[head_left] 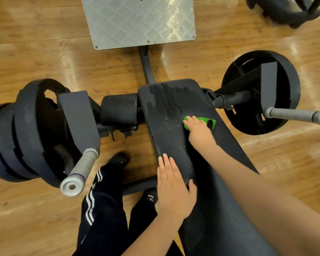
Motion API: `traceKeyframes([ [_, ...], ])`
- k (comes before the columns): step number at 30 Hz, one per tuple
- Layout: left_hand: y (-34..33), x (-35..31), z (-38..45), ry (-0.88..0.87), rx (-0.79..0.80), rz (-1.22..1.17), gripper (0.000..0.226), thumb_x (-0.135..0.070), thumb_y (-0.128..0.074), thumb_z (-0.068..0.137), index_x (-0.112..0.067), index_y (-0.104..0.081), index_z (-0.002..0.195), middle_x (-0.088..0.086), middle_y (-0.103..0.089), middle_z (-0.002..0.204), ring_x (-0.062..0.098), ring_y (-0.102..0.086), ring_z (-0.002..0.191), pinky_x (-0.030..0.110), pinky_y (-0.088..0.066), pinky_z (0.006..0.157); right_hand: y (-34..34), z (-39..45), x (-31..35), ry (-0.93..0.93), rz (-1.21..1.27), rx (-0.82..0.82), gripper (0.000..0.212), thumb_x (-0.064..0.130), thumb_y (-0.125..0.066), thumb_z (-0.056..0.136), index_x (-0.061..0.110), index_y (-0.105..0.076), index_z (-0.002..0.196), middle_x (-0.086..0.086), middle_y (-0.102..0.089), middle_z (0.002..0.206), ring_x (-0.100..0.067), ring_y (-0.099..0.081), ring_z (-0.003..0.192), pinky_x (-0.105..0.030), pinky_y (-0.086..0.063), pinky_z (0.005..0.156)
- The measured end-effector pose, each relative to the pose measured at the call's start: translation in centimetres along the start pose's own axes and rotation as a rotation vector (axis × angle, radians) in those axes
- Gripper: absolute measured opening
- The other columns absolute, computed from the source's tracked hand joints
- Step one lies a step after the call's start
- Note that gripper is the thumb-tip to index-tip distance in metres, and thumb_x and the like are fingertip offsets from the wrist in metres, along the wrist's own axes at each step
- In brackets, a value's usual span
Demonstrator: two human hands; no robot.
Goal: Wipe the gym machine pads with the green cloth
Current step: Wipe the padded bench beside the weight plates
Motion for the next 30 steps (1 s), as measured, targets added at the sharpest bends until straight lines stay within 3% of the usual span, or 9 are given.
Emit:
traceKeyframes([
  [6,-0.2,-0.1,0.1,-0.006,0.038,-0.021,0.080,-0.050,-0.035,0.076,0.008,-0.040,0.132,0.025,-0.049,0.139,0.032,-0.033,0.133,0.042,-0.033,0.103,-1.2,0.6,8.1,0.289,-0.078,0.147,0.072,-0.012,-0.041,0.089,0.015,-0.012,0.150,-0.003,-0.003,0.158,-0.017,-0.002,0.145,-0.034,-0.004,0.115],
  [10,-0.4,-0.1,0.2,-0.012,0.024,-0.011,0.080,-0.049,-0.036,0.078,0.009,-0.038,0.134,0.025,-0.047,0.141,0.037,-0.040,0.134,0.042,-0.033,0.105,-1.8,-0.1,11.3,0.485,-0.085,0.093,0.069,-0.013,-0.039,0.090,0.016,-0.017,0.149,-0.001,-0.009,0.158,-0.017,-0.003,0.145,-0.033,-0.004,0.115],
  [12,-0.1,0.0,0.2,-0.004,0.031,-0.036,0.082,-0.050,-0.031,0.080,0.008,-0.028,0.139,0.026,-0.037,0.148,0.036,-0.026,0.140,0.042,-0.026,0.110,-1.9,-0.7,11.4,0.532,-0.075,0.076,0.070,-0.015,-0.038,0.088,0.017,-0.019,0.149,-0.001,-0.011,0.157,-0.016,-0.004,0.145,-0.032,-0.003,0.115],
  [14,0.0,-0.2,0.1,-0.011,0.065,-0.016,0.085,-0.052,-0.019,0.082,0.006,-0.010,0.144,0.025,-0.013,0.156,0.034,-0.002,0.144,0.041,-0.008,0.114,-1.2,-0.8,10.5,0.508,-0.059,0.087,0.073,-0.016,-0.038,0.087,0.017,-0.018,0.149,0.001,-0.010,0.157,-0.014,-0.004,0.145,-0.030,-0.003,0.115],
  [15,0.1,-0.2,0.2,-0.009,0.073,0.000,0.086,-0.052,-0.019,0.082,0.006,-0.013,0.145,0.026,-0.013,0.156,0.035,-0.004,0.145,0.041,-0.008,0.114,-0.8,-0.7,9.9,0.490,-0.075,0.100,0.073,-0.016,-0.038,0.087,0.017,-0.016,0.149,0.001,-0.008,0.157,-0.014,-0.004,0.145,-0.029,-0.004,0.115],
  [18,-0.3,-0.2,0.0,-0.010,0.097,-0.010,0.081,-0.049,-0.034,0.079,0.010,-0.047,0.134,0.027,-0.044,0.143,0.039,-0.042,0.134,0.043,-0.033,0.106,0.2,0.1,6.3,0.380,-0.105,0.127,0.072,-0.015,-0.038,0.088,0.015,-0.014,0.150,-0.001,-0.005,0.158,-0.016,-0.005,0.145,-0.029,-0.006,0.115],
  [22,-0.3,-0.3,-0.2,-0.035,0.076,-0.014,0.079,-0.047,-0.037,0.078,0.009,-0.051,0.132,0.027,-0.046,0.142,0.039,-0.045,0.132,0.043,-0.035,0.109,1.2,0.4,-2.1,0.144,0.102,-0.060,0.060,-0.010,-0.036,0.089,0.012,-0.030,0.145,-0.005,-0.021,0.155,-0.020,-0.015,0.144,-0.030,-0.010,0.115],
  [25,-0.8,-0.3,-0.2,-0.030,0.145,-0.047,0.079,-0.046,-0.037,0.077,0.009,-0.052,0.132,0.027,-0.046,0.141,0.039,-0.045,0.131,0.043,-0.030,0.112,1.5,-0.2,-5.4,0.027,0.225,-0.229,0.046,-0.001,-0.042,0.092,0.009,-0.046,0.136,-0.008,-0.036,0.148,-0.026,-0.025,0.140,-0.038,-0.019,0.115],
  [30,-0.4,0.4,1.6,0.049,0.159,-0.072,0.076,-0.045,-0.038,0.076,0.008,-0.057,0.126,0.026,-0.053,0.135,0.037,-0.053,0.125,0.048,-0.039,0.101,1.2,0.8,-5.5,-0.073,0.166,-0.220,0.046,0.001,-0.038,0.094,0.007,-0.040,0.140,-0.009,-0.034,0.149,-0.027,-0.022,0.141,-0.040,-0.020,0.113],
])
Point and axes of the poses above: each hand's wrist, its own z-axis towards the middle knuckle, its own y-axis out of the back of the hand, x = y × z, the point moved 10 cm from there along z, towards the middle knuckle
